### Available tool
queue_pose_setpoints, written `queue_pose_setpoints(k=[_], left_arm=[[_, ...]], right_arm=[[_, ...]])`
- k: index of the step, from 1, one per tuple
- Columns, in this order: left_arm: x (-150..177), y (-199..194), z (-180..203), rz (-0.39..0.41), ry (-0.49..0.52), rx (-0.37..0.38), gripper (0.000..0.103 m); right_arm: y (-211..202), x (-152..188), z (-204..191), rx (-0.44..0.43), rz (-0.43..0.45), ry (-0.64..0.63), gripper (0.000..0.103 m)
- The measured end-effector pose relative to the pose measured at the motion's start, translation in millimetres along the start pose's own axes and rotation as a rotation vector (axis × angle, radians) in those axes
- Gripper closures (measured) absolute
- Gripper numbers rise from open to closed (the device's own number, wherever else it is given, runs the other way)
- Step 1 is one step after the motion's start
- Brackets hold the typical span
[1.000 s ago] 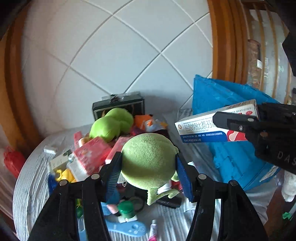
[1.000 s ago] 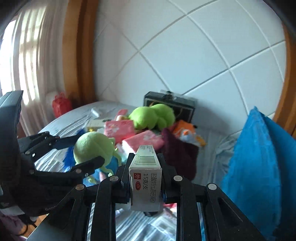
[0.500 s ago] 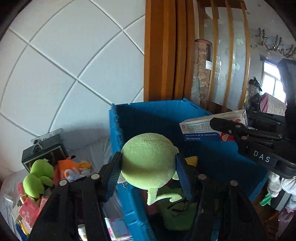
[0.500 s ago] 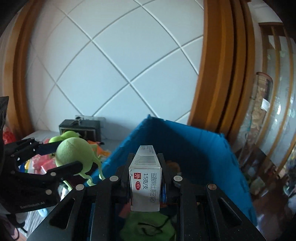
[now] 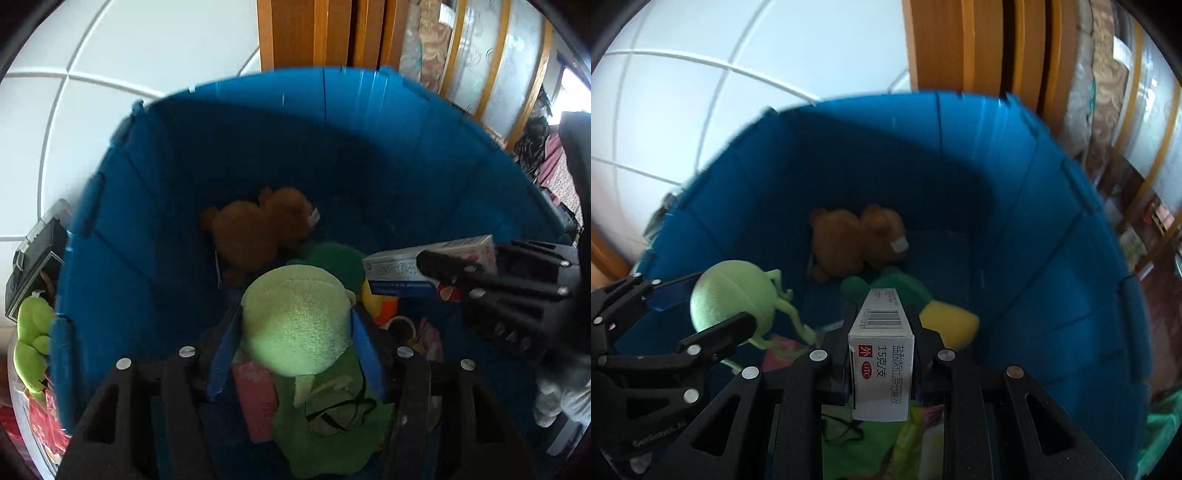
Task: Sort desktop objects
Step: 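Carry the alien plush and medicine box into the blue crate and open both tools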
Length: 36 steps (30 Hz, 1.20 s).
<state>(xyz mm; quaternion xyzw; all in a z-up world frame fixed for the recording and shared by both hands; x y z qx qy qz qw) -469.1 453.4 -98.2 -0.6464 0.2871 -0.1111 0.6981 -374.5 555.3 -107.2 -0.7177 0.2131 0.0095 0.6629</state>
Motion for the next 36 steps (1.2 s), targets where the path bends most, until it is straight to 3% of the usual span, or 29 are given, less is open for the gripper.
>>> queue_pose_setpoints(k=[2, 6, 9, 13, 14, 16, 17, 18, 22, 24, 36], left_arm=[[3.0, 7.4, 2.7, -0.028, -0.003, 0.004, 0.043], [6.2, 11.2, 8.5, -0.041, 0.01, -0.015, 0.042], [12.6, 11.5, -2.8, -0.037, -0.001, -0.015, 0.028], [16.9, 10.8, -10.5, -0.034, -0.022, -0.027, 0.027], [17.1, 11.6, -11.3, -0.039, -0.025, -0.028, 0.027], [15.3, 15.4, -14.1, -0.044, -0.037, -0.03, 0.027], [15.8, 15.6, -14.2, -0.046, -0.037, -0.03, 0.027], [15.3, 16.0, -14.9, -0.046, -0.037, -0.03, 0.027], [15.7, 17.6, -14.9, -0.045, -0.043, -0.039, 0.027], [16.9, 18.3, -14.1, -0.051, -0.044, -0.038, 0.027], [19.8, 15.0, -14.8, -0.033, -0.049, -0.06, 0.027]], right_arm=[[8.3, 2.4, 6.6, -0.051, -0.03, 0.036, 0.08], [19.4, 11.3, 12.5, -0.049, -0.081, 0.061, 0.08], [18.9, 9.4, 8.5, -0.077, -0.071, 0.028, 0.08], [12.3, 6.5, 6.6, -0.086, -0.047, 0.018, 0.079], [12.0, 6.1, 7.2, -0.09, -0.046, 0.021, 0.075], [11.8, 3.5, 8.9, -0.094, -0.042, 0.028, 0.056], [10.8, 2.8, 9.9, -0.082, -0.04, 0.03, 0.03], [10.5, 1.9, 10.8, -0.063, -0.035, 0.03, 0.013], [11.6, -0.5, 13.4, -0.025, -0.02, 0.032, 0.008], [14.0, 0.2, 15.2, -0.024, -0.031, 0.042, 0.0], [19.4, 4.0, 13.3, -0.017, -0.071, 0.043, 0.0]])
Point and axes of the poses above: each gripper's, at about its wrist camera, not at the fingertips, and y roughly the way its jaws point, z to its right, x to its underside, the point moved 9 cm from there along y, roughly the way its jaws point, and after that the axes turned 14 degrees about -z, right-handed, at the moved point
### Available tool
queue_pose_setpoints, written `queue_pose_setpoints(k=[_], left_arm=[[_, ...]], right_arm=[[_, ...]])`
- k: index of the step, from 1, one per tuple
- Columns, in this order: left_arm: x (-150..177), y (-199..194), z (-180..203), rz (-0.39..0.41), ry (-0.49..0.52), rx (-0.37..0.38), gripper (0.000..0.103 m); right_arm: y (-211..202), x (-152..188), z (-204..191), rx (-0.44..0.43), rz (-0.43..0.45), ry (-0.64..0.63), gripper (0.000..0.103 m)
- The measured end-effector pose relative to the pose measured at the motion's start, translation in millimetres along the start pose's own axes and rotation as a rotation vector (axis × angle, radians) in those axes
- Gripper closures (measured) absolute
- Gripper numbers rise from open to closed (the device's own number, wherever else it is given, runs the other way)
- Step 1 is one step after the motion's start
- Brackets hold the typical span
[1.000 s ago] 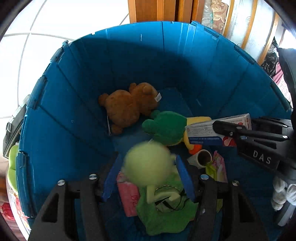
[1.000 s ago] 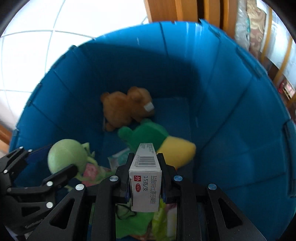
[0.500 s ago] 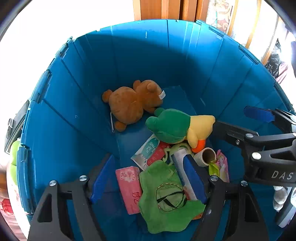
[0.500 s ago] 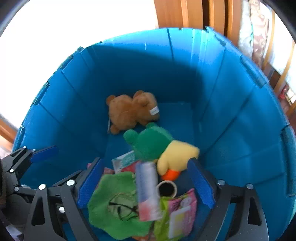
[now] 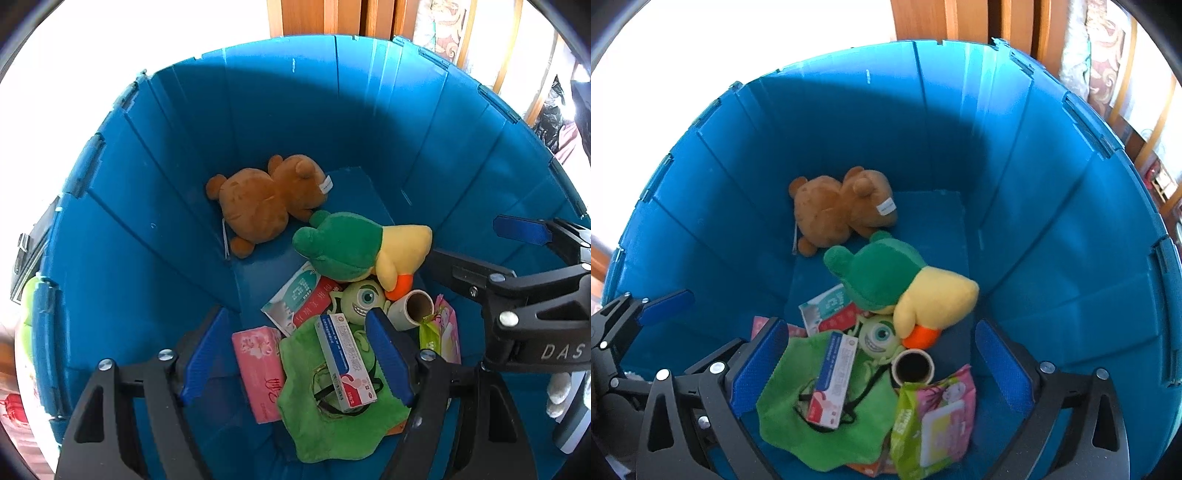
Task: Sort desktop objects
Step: 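Carry the alien plush and medicine box into the blue crate and open both tools, then withdraw both tools from the crate back toward the pile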
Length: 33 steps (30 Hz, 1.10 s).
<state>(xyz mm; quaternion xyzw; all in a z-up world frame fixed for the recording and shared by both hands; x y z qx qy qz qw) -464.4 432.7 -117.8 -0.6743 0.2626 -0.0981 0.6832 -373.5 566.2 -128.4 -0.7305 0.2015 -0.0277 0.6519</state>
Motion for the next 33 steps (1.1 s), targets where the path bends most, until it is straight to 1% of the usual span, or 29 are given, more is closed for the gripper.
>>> queue_pose_setpoints(k=[3, 4, 8, 10, 12, 14, 16, 18, 20, 23, 25, 28, 30, 31, 32, 33], left_arm=[[-1.9, -15.5, -4.2, 0.071, 0.003, -0.045, 0.027], [-0.6, -21.9, -3.7, 0.077, 0.036, -0.038, 0.027], [3.9, -56.4, -18.2, 0.164, 0.012, -0.071, 0.027], [8.6, -75.5, -27.5, 0.201, 0.005, -0.069, 0.027], [15.9, -95.9, -40.8, 0.233, -0.01, -0.062, 0.027], [25.7, -115.7, -55.2, 0.267, -0.032, -0.06, 0.027], [37.6, -136.1, -72.9, 0.308, -0.063, -0.074, 0.027], [51.1, -156.2, -93.6, 0.354, -0.1, -0.107, 0.027], [68.2, -175.1, -117.1, 0.398, -0.142, -0.139, 0.027], [98.9, -199.2, -149.1, 0.464, -0.205, -0.157, 0.027], [121.3, -210.4, -169.9, 0.502, -0.243, -0.175, 0.027], [159.8, -220.0, -202.4, 0.553, -0.301, -0.216, 0.026], [185.0, -219.9, -222.8, 0.567, -0.335, -0.245, 0.018], [198.6, -218.9, -235.0, 0.571, -0.358, -0.267, 0.011], [211.3, -217.8, -246.0, 0.576, -0.378, -0.288, 0.007], [225.5, -215.5, -258.4, 0.578, -0.401, -0.305, 0.006]], right_arm=[[-5.7, -0.9, -4.8, -0.005, 0.021, -0.019, 0.0], [-8.4, -1.3, -6.1, -0.012, 0.031, -0.023, 0.0], [-22.7, -3.3, -9.2, -0.057, 0.079, -0.025, 0.0], [-33.4, -4.8, -9.9, -0.089, 0.116, -0.02, 0.0], [-46.1, -6.2, -11.2, -0.116, 0.163, -0.019, 0.0], [-58.6, -7.1, -12.9, -0.094, 0.214, -0.027, 0.0], [-69.4, -5.1, -18.9, -0.088, 0.243, -0.036, 0.0], [-81.4, -1.1, -30.1, -0.105, 0.268, -0.053, 0.0], [-96.2, 5.5, -46.3, -0.122, 0.301, -0.078, 0.0], [-122.0, 20.4, -80.2, -0.137, 0.371, -0.13, 0.0], [-142.8, 34.9, -110.5, -0.164, 0.435, -0.174, 0.0], [-163.5, 56.5, -152.7, -0.212, 0.517, -0.231, 0.0], [-174.1, 73.8, -183.8, -0.253, 0.575, -0.267, 0.0], [-177.6, 82.1, -199.5, -0.271, 0.597, -0.286, 0.0], [-179.1, 91.7, -217.7, -0.283, 0.619, -0.303, 0.0], [-179.6, 98.5, -231.3, -0.284, 0.635, -0.313, 0.0]])
Point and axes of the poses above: each gripper's, at about its wrist camera, not at the fingertips, and y roughly the way its jaws point, z to its right, x to its underside, the point moved 9 cm from there along y, roughly the way its jaws point, and after that the axes turned 14 degrees about -z, right-handed, at the moved point
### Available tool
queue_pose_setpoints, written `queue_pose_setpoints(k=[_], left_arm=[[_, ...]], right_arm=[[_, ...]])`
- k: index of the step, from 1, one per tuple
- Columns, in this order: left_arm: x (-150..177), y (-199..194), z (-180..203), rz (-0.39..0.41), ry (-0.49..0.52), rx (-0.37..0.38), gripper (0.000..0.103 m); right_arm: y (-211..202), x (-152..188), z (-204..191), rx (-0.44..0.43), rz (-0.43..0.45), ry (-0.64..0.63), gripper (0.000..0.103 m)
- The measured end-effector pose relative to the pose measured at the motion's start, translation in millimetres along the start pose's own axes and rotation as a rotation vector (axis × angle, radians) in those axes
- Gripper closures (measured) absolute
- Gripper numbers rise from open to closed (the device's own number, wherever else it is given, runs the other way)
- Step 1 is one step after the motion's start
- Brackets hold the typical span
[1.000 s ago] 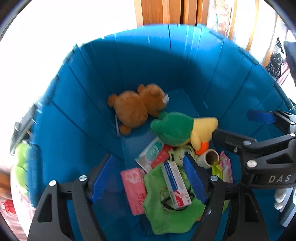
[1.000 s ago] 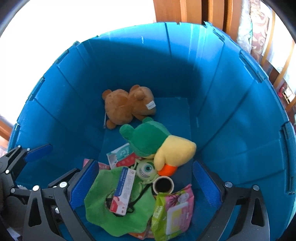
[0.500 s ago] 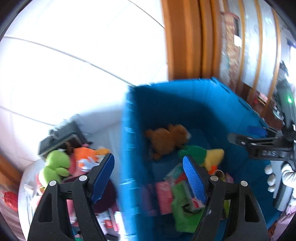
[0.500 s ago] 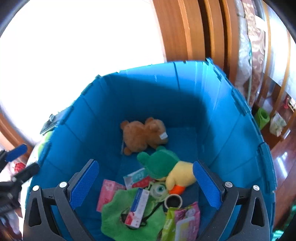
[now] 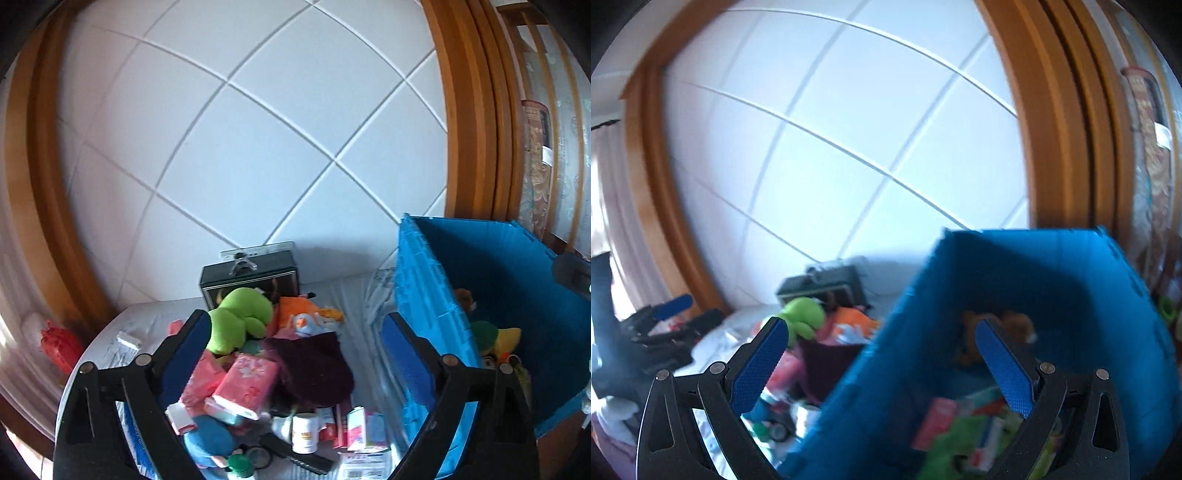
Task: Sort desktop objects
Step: 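Withdraw both tools from the crate back toward the pile, then grasp the green-lidded jar with left tool while right tool grasps white gauze packet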
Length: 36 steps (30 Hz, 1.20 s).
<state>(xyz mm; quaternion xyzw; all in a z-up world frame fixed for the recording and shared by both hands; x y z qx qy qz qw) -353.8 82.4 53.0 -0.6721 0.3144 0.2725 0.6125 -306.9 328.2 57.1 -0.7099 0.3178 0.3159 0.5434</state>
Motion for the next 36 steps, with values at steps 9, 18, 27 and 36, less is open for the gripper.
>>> queue_pose_setpoints(k=[9, 18, 27, 36], left_arm=[[109.8, 51.6, -122.0, -0.162, -0.165, -0.022, 0.005], [229.9, 123.3, -152.8, -0.339, -0.218, 0.007, 0.005], [289.1, 194.8, -118.1, -0.49, -0.117, 0.112, 0.02], [297.1, 252.4, -81.4, -0.553, -0.069, 0.21, 0.033]], right_arm=[[42.9, 40.4, -134.8, -0.067, 0.056, -0.157, 0.0], [116.8, 128.8, -194.9, -0.122, -0.139, -0.179, 0.0], [211.1, 257.0, -142.0, 0.013, -0.45, -0.032, 0.0], [229.7, 338.9, -74.7, 0.199, -0.586, 0.146, 0.015]])
Point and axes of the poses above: each gripper's, at about its wrist camera, not at the fingertips, and y roughly the way its jaws point, z to its right, x to its underside, the point moved 9 cm from there along y, roughly the way its jaws point, and after that the axes turned 14 degrees about -z, right-handed, at the moved point
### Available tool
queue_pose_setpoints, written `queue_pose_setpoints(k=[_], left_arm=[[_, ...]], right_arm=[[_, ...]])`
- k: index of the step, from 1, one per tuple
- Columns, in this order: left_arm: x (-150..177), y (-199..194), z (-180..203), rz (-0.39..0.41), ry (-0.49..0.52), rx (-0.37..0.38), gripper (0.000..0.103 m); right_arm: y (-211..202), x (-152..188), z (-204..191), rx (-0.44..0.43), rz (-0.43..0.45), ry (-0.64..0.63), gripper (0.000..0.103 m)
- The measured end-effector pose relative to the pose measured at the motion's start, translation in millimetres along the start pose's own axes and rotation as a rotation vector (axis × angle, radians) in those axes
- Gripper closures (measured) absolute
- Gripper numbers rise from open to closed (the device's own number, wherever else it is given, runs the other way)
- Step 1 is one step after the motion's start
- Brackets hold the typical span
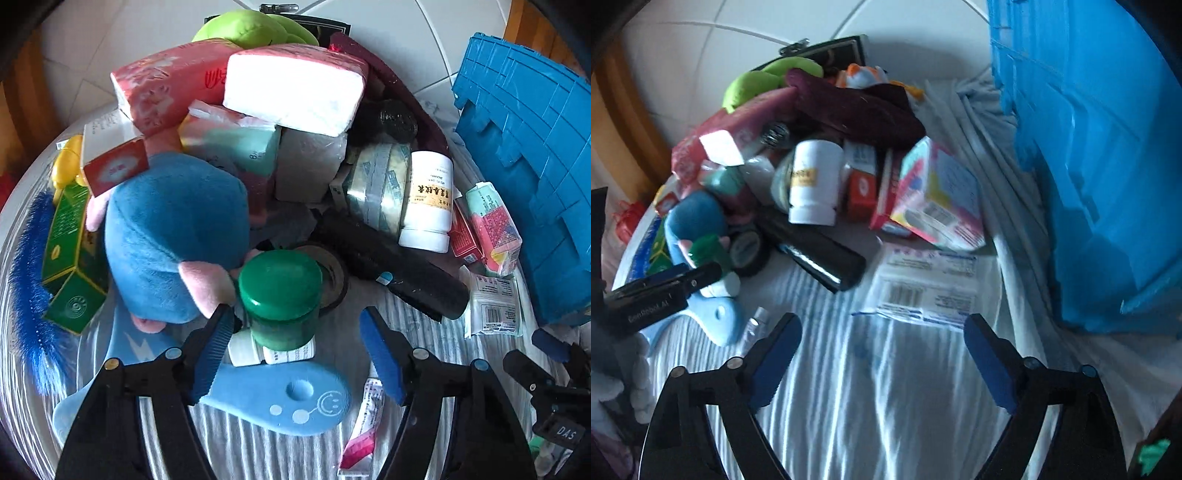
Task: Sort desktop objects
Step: 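Grasp the green-lidded jar with left tool while right tool grasps white gauze packet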
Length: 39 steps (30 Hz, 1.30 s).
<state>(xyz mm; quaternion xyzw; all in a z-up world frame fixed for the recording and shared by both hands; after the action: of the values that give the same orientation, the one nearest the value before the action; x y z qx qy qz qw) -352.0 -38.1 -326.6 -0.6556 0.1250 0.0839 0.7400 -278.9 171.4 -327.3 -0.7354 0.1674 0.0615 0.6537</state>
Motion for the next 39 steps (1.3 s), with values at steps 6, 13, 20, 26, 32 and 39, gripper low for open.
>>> queue_pose_setpoints(k=[6, 13, 20, 26, 32, 39], left_arm=[[-9.2, 15.3, 2.9, -0.023, 0.024, 0.034, 0.063], [5.6, -1.7, -8.7, -0.006, 0.022, 0.033, 0.063], [11.2, -21.2, -16.4, 0.018, 0.018, 0.036, 0.063], [14.2, -31.3, -12.9, 0.035, 0.023, 0.06, 0.063], [25.3, -36.7, -16.5, 0.042, 0.019, 0.051, 0.063], [49.5, -22.7, -17.0, -0.014, -0.001, 0.043, 0.063]], right_arm=[[17.9, 0.0, 16.3, 0.032, 0.016, 0.078, 0.003], [36.1, -15.6, 21.3, 0.072, 0.009, 0.086, 0.0], [47.7, -25.7, 12.3, 0.113, 0.01, 0.029, 0.005], [23.6, -20.2, -8.6, 0.075, 0.018, -0.063, 0.094], [2.8, -5.4, 8.1, 0.094, 0.035, -0.047, 0.076], [26.2, -4.9, 35.3, 0.236, 0.02, -0.019, 0.072]])
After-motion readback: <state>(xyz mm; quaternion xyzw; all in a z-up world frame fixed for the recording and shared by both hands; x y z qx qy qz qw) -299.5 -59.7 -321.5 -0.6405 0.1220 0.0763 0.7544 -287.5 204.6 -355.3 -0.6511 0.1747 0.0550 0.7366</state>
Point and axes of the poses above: each gripper's, at about its wrist camera, not at the fingertips, and y roughly the way its jaws point, z to its right, x to its underside, the point moved 9 cm from there along y, roughly the way its jaws point, and after that the axes turned 14 degrees about -z, right-handed, at the moved point
